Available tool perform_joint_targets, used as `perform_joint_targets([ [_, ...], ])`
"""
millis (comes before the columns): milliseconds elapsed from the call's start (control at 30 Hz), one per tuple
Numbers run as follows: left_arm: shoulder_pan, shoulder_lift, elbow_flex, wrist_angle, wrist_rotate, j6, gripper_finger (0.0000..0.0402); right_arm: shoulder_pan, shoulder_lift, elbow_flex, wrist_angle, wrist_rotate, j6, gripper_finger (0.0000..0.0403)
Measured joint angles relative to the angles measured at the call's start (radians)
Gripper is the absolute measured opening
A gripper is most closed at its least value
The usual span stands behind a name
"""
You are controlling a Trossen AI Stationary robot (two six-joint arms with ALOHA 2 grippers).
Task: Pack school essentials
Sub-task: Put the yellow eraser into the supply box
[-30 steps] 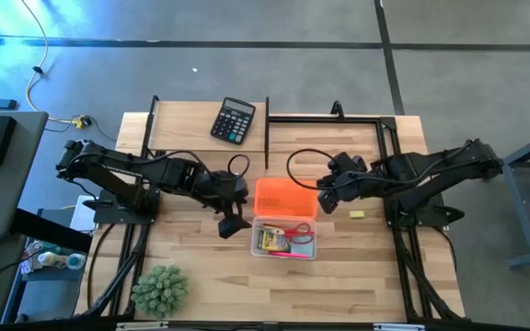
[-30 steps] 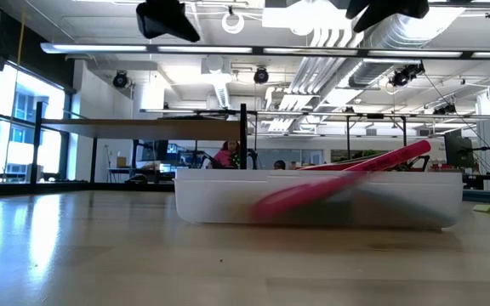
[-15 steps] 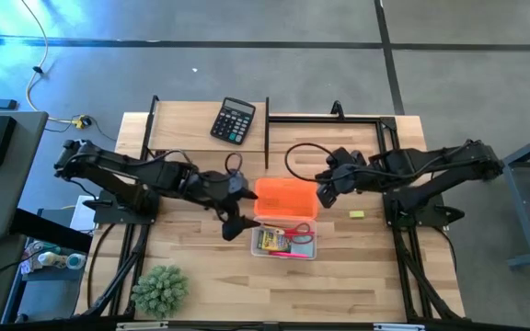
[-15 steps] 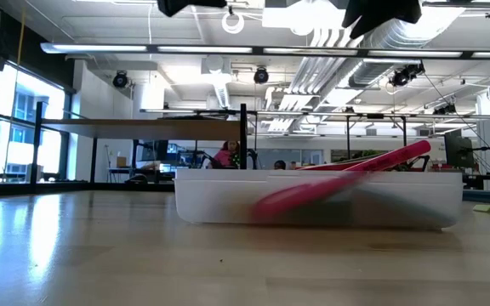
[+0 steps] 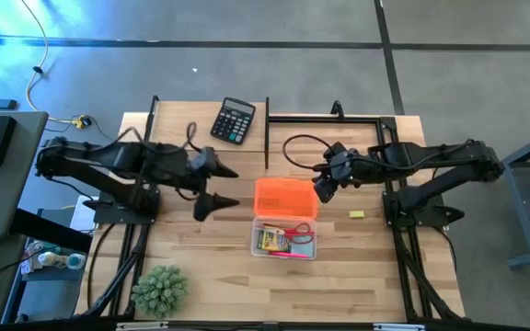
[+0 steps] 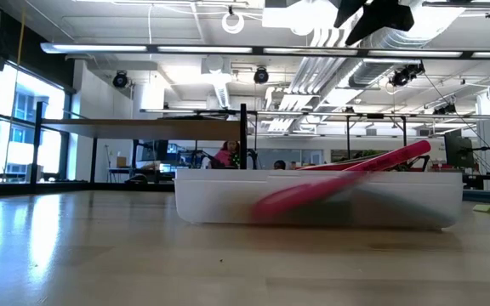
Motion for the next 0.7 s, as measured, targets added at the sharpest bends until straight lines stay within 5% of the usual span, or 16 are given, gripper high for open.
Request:
perform_joint_targets([
  [700, 0.058, -0.085, 0.0, -0.227, -0.03, 0.07, 0.0395, -0.11, -0.068, -0.014, -0.363, 0.042, 0.033, 0.0191],
])
